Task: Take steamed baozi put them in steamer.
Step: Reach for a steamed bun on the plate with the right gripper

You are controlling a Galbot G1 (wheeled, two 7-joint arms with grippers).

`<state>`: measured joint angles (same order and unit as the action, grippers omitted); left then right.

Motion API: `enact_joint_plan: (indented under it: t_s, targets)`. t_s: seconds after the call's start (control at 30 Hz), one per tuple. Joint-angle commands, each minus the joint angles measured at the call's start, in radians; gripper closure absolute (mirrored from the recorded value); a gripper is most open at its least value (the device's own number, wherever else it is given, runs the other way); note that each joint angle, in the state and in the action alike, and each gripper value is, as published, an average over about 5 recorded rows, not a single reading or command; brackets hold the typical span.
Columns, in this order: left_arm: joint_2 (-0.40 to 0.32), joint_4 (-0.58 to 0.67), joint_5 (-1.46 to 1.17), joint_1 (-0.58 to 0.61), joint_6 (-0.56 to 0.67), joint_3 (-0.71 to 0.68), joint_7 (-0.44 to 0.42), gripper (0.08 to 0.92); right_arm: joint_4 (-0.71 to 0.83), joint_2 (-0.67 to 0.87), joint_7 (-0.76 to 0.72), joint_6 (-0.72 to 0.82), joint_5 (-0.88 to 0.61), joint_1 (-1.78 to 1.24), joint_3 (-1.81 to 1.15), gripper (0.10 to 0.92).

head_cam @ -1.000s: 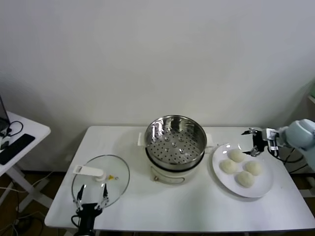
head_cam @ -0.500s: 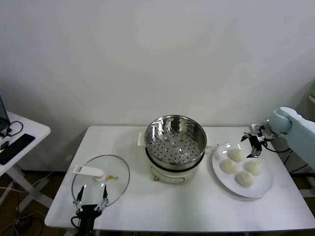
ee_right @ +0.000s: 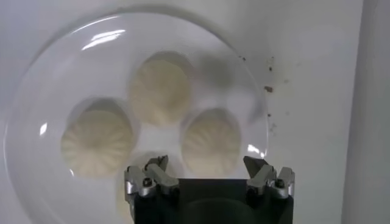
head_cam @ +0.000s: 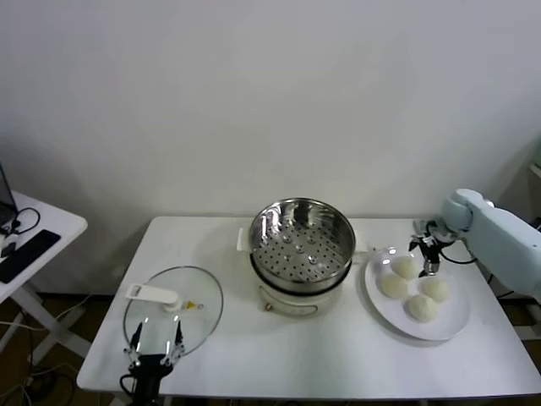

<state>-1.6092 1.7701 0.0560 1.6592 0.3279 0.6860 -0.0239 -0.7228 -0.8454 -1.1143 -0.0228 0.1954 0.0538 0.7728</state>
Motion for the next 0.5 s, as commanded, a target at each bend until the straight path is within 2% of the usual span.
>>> enact_joint_plan:
  t_s: [0.03, 0.5]
  targets:
    - [0.005, -0.004, 0.005, 0.002, 0.003, -0.004, 0.001, 0.177, 0.101, -0.051, 0.002, -0.019, 0.043, -0.027, -0.074, 0.203]
    - [0.008, -0.004, 0.006, 0.005, 0.006, -0.004, 0.002, 0.177, 0.145, -0.079, 0.01, -0.048, 0.064, -0.035, -0.103, 0.211]
